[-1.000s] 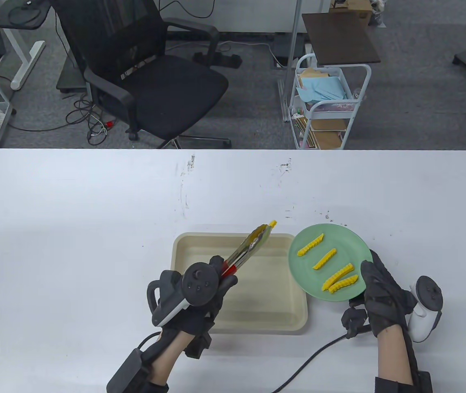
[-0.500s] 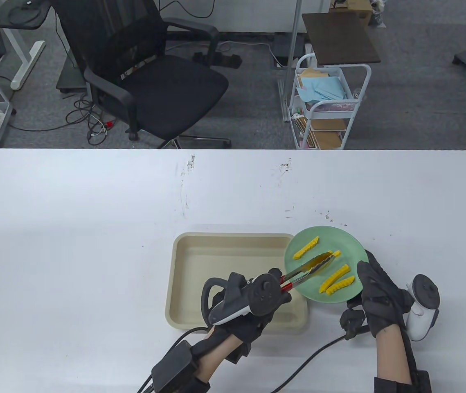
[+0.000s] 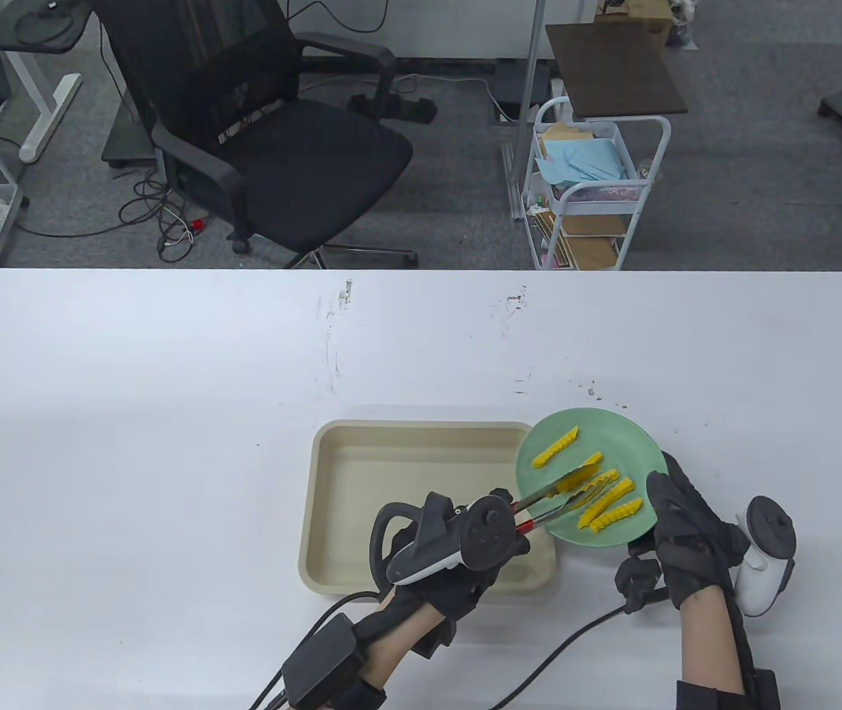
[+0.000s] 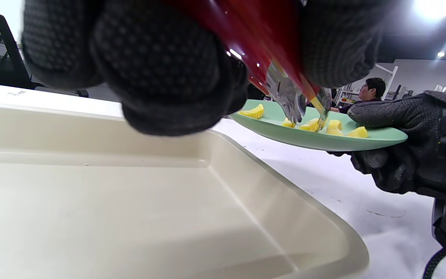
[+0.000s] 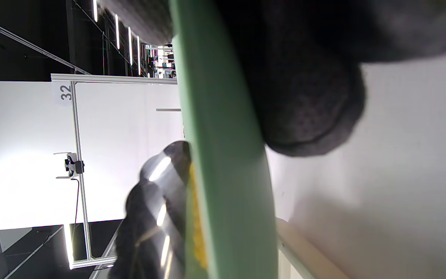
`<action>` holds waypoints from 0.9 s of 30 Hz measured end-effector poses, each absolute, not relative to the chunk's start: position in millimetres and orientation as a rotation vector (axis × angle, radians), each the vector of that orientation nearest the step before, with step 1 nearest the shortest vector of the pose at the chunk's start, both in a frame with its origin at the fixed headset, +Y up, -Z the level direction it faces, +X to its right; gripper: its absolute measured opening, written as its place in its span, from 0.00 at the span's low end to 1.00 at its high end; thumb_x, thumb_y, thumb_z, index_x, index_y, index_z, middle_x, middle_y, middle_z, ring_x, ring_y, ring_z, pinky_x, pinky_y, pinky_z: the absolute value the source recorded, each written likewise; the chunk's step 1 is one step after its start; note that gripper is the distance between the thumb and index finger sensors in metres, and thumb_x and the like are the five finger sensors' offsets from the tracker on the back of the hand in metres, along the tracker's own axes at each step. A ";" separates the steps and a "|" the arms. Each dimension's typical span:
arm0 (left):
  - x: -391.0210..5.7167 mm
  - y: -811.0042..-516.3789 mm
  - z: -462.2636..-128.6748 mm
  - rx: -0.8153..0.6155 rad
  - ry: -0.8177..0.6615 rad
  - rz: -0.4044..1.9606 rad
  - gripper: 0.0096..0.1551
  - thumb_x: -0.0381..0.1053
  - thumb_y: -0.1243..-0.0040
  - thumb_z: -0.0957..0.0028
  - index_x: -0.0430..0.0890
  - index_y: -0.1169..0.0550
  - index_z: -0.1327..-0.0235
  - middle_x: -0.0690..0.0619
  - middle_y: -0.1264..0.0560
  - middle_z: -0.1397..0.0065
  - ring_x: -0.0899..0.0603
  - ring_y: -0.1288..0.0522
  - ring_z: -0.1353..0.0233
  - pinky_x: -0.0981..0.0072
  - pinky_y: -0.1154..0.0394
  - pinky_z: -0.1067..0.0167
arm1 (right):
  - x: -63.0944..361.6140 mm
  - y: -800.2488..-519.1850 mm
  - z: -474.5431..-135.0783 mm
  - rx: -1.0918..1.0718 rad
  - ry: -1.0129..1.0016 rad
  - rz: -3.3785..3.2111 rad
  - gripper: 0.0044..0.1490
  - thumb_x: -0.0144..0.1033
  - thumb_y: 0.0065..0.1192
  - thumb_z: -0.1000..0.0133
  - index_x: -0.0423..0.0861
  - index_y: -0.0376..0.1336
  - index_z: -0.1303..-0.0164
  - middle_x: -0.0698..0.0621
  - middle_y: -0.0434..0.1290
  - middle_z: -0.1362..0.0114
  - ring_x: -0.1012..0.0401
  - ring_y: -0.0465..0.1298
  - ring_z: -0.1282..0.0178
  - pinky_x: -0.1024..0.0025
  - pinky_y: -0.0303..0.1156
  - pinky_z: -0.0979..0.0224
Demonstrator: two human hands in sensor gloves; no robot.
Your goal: Hold plate and receive fries gripped by tongs from baking tray
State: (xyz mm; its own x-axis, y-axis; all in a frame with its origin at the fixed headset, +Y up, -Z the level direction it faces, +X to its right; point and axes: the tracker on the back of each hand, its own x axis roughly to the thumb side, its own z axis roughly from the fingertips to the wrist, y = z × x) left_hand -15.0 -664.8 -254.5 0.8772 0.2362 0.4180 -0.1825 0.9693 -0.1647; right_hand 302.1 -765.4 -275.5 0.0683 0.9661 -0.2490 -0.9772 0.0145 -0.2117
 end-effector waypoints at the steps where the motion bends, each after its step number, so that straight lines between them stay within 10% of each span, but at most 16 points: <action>1: -19.1 -663.2 -254.5 -0.118 -0.453 0.228 0.42 0.66 0.43 0.41 0.41 0.31 0.23 0.50 0.15 0.47 0.52 0.15 0.64 0.45 0.22 0.52 | 302.6 -765.4 -275.3 -0.367 0.035 1.512 0.36 0.41 0.51 0.42 0.43 0.51 0.25 0.40 0.71 0.39 0.50 0.85 0.71 0.61 0.80 0.70; 13: -164.8 -659.7 -249.1 0.368 -0.171 0.499 0.53 0.71 0.46 0.42 0.35 0.41 0.20 0.39 0.26 0.32 0.51 0.17 0.63 0.44 0.22 0.53 | 311.7 -761.7 -271.1 -0.390 0.005 1.496 0.36 0.42 0.51 0.42 0.44 0.50 0.25 0.41 0.72 0.38 0.52 0.85 0.71 0.63 0.81 0.71; 27: -314.0 -725.8 -258.5 0.194 0.338 0.544 0.50 0.66 0.38 0.44 0.37 0.38 0.20 0.37 0.25 0.32 0.40 0.22 0.49 0.39 0.28 0.47 | 318.8 -760.5 -266.4 -0.422 -0.027 1.522 0.35 0.43 0.52 0.42 0.46 0.51 0.25 0.43 0.73 0.39 0.52 0.86 0.73 0.64 0.81 0.73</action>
State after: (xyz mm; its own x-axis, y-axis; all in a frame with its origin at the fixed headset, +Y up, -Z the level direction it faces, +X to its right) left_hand -314.0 -725.8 -258.5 0.8022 0.5363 -0.2623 -0.4730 0.8390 0.2689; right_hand 318.8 -760.5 -266.4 0.0629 0.9681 -0.2427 -0.9588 -0.0088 -0.2839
